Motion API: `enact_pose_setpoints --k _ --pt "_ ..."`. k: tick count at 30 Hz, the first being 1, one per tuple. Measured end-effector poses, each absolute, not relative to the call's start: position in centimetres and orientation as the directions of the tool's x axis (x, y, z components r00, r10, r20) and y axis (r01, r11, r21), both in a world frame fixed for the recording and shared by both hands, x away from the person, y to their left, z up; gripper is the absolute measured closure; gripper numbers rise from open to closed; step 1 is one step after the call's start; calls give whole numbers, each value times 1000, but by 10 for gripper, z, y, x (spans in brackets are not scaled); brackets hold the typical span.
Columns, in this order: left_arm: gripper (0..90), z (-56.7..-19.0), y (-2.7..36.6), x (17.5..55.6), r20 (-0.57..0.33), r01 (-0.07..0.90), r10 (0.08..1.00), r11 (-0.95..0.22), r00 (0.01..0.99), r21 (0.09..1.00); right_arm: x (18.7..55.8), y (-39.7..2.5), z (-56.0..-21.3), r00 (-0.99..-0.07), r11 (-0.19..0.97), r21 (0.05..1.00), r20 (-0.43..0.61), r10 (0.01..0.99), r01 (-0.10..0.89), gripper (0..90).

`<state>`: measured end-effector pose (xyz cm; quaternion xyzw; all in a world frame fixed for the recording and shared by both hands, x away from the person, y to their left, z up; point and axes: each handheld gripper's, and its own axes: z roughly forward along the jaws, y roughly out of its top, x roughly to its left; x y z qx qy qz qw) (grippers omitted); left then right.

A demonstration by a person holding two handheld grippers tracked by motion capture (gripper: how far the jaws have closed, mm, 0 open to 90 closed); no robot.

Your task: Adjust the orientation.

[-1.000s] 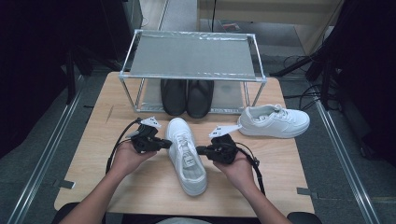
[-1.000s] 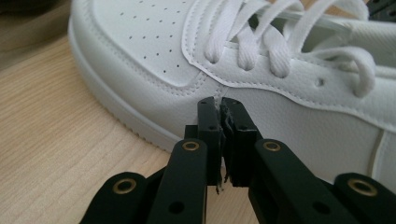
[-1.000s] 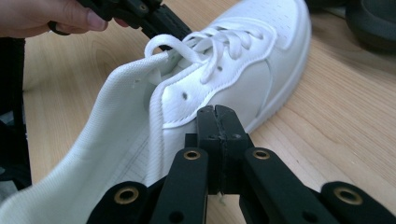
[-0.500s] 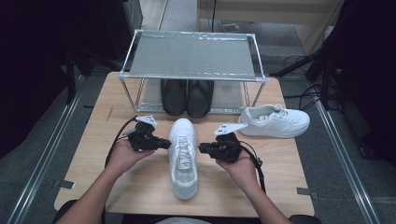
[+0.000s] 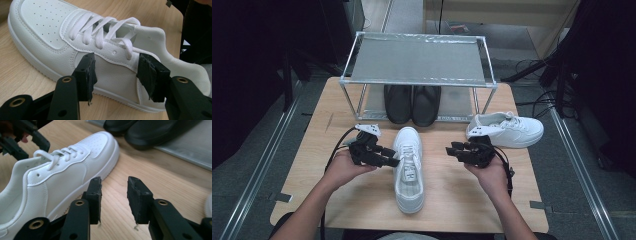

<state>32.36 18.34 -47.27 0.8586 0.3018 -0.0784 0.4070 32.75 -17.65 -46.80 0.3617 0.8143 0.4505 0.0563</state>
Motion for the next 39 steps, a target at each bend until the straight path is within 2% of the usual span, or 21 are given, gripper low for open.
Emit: enact_pose_setpoints --k 5,10,14,24,26,37,39 --pt "485 -469 186 320 -352 555 452 -476 820 682 331 -193 -461 -703 289 793 230 673 536 603" --pt "471 -466 190 317 -391 578 444 -450 806 681 336 -209 -456 -678 267 804 215 703 531 582" --pt "467 -465 192 313 -375 568 450 -449 811 690 342 -224 -453 -643 242 807 208 737 539 567" --pt "465 -471 195 312 -360 585 487 -466 796 664 360 -250 -451 -554 164 820 210 806 549 545" --pt "466 -472 195 311 -357 585 489 -468 796 662 365 -254 -452 -533 135 819 229 814 558 546" --pt "468 -473 193 307 -351 586 497 -470 793 659 394 -252 -469 -499 159 776 220 838 610 567" --pt "469 -474 193 307 -340 588 508 -477 791 654 402 -250 -477 -498 143 751 271 824 645 593"
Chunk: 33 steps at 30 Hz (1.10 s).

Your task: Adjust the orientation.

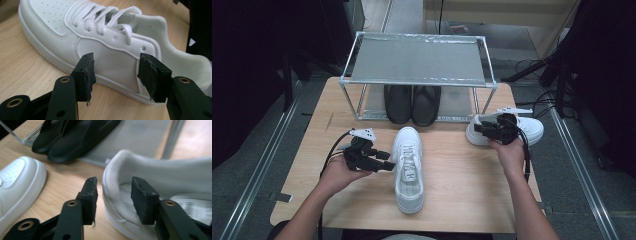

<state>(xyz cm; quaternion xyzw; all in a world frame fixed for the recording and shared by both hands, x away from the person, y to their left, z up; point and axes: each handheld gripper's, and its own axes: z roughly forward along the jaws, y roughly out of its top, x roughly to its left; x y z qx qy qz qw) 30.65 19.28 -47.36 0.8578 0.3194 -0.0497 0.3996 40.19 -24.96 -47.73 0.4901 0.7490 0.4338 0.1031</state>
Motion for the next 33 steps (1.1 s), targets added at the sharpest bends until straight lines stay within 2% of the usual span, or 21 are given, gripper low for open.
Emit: enact_pose_setpoints --k 1,3,12,18,22,24,27,30,33 --pt "470 -474 193 307 -340 587 508 -479 792 652 405 -248 -482 -495 134 732 303 814 668 592" --pt "470 -474 193 307 -338 589 511 -481 790 650 409 -246 -487 -491 136 726 304 816 675 615" --pt "470 -476 192 309 -331 589 514 -496 791 638 411 -238 -493 -503 189 746 219 836 639 616" --pt "469 -477 192 310 -332 588 511 -497 793 638 415 -221 -503 -532 295 715 126 837 634 673" --pt "469 -476 194 311 -335 593 516 -492 788 638 419 -223 -500 -538 281 699 176 824 658 744" --pt "469 -475 195 311 -334 591 515 -491 790 640 418 -222 -498 -556 316 692 148 818 649 766" --pt "469 -474 196 312 -335 591 515 -486 789 644 414 -218 -491 -573 368 681 92 814 633 774" --pt "469 -475 196 313 -337 594 517 -484 787 643 410 -222 -483 -573 347 694 115 811 630 774" --pt "469 -474 196 314 -338 595 518 -484 786 642 405 -220 -476 -584 378 691 80 808 616 769"
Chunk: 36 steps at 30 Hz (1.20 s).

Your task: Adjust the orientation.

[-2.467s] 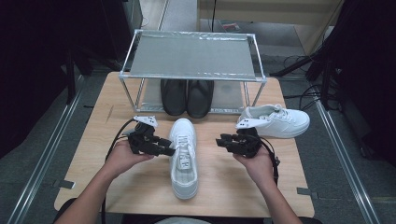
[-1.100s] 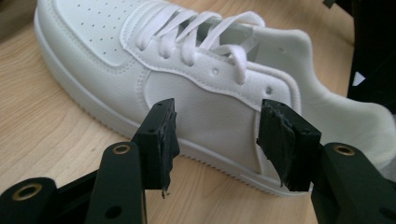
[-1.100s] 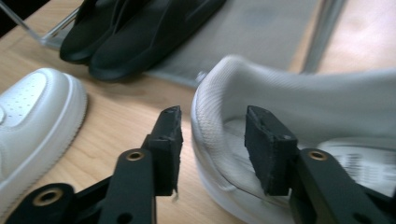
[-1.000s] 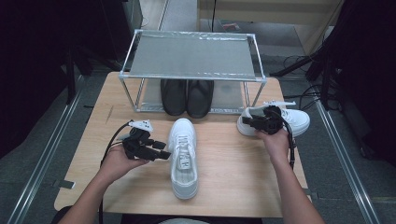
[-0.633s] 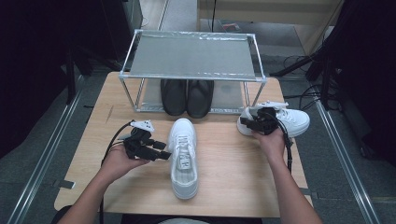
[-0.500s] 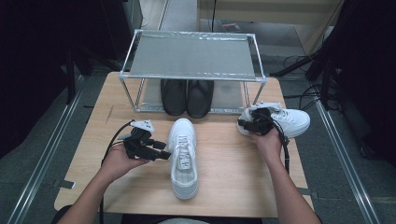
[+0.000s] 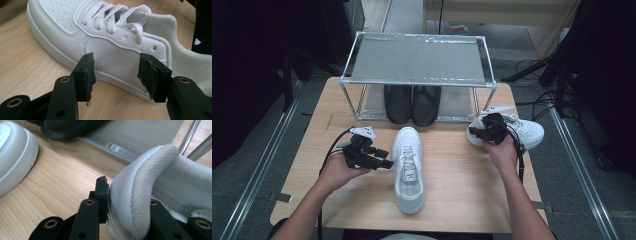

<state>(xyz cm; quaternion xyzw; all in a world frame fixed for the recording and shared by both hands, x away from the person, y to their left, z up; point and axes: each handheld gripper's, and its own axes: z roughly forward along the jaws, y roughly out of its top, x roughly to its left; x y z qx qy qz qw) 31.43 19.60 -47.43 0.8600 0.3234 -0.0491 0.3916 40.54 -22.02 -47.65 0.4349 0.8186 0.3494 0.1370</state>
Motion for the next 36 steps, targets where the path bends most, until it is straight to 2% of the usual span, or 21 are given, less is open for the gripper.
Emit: enact_pose_setpoints --k 6,13,22,27,31,36 --pt "469 -473 197 316 -333 593 522 -479 785 647 391 -215 -468 -621 430 675 53 782 600 762" --pt "472 -471 200 320 -318 595 543 -466 777 655 356 -203 -453 -675 487 681 15 738 547 755" --pt "475 -470 201 322 -313 594 553 -454 772 664 320 -191 -450 -725 523 668 37 688 530 751" --pt "475 -470 201 324 -310 596 556 -457 771 660 307 -184 -452 -748 505 670 114 654 544 751" --pt "475 -469 201 324 -308 592 553 -459 774 662 301 -168 -455 -770 558 648 70 634 518 750" --pt "474 -469 203 324 -309 593 555 -456 773 664 293 -153 -460 -800 576 641 101 592 507 753"
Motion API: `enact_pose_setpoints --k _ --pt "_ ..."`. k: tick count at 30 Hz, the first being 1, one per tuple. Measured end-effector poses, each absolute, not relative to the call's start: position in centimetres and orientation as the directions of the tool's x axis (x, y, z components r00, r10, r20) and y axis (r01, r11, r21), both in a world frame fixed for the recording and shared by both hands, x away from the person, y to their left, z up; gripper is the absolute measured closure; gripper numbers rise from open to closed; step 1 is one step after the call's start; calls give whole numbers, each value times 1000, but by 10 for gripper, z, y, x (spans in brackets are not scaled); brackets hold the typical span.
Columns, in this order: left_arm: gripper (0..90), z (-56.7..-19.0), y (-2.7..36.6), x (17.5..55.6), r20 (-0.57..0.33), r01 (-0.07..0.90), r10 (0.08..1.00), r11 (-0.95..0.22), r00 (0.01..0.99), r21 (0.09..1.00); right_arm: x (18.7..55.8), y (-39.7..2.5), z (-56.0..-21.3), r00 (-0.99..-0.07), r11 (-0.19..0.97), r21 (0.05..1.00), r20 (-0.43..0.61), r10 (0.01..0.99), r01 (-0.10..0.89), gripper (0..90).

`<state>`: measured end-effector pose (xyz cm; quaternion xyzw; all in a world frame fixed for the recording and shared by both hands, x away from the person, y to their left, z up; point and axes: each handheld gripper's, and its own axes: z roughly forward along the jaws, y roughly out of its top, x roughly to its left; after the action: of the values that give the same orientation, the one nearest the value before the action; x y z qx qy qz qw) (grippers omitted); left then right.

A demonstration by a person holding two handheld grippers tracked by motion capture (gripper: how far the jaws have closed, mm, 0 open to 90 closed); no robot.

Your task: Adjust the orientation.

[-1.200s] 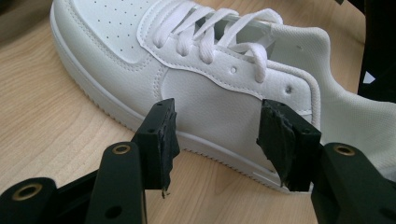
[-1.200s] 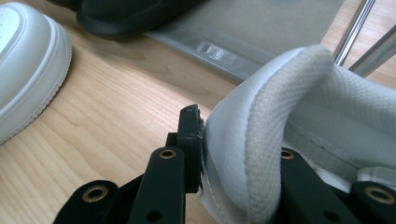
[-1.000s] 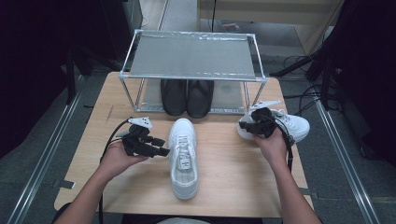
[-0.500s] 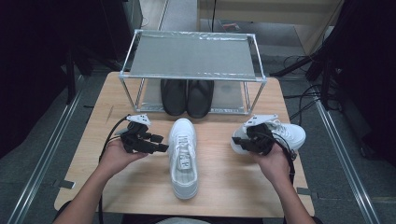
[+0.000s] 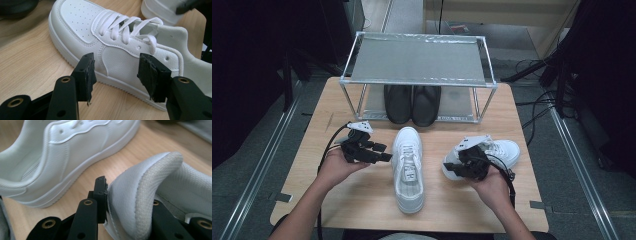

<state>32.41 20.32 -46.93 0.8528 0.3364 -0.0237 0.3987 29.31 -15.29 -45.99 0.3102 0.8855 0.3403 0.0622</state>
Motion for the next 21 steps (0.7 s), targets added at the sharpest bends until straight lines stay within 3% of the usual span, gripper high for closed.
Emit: enact_pose_setpoints --k 11,21 --pt "472 -470 204 325 -311 599 561 -455 767 659 267 -119 -481 -862 672 595 72 502 440 759" --pt "470 -471 206 325 -311 599 560 -457 768 657 269 -118 -489 -852 650 594 125 508 475 760"
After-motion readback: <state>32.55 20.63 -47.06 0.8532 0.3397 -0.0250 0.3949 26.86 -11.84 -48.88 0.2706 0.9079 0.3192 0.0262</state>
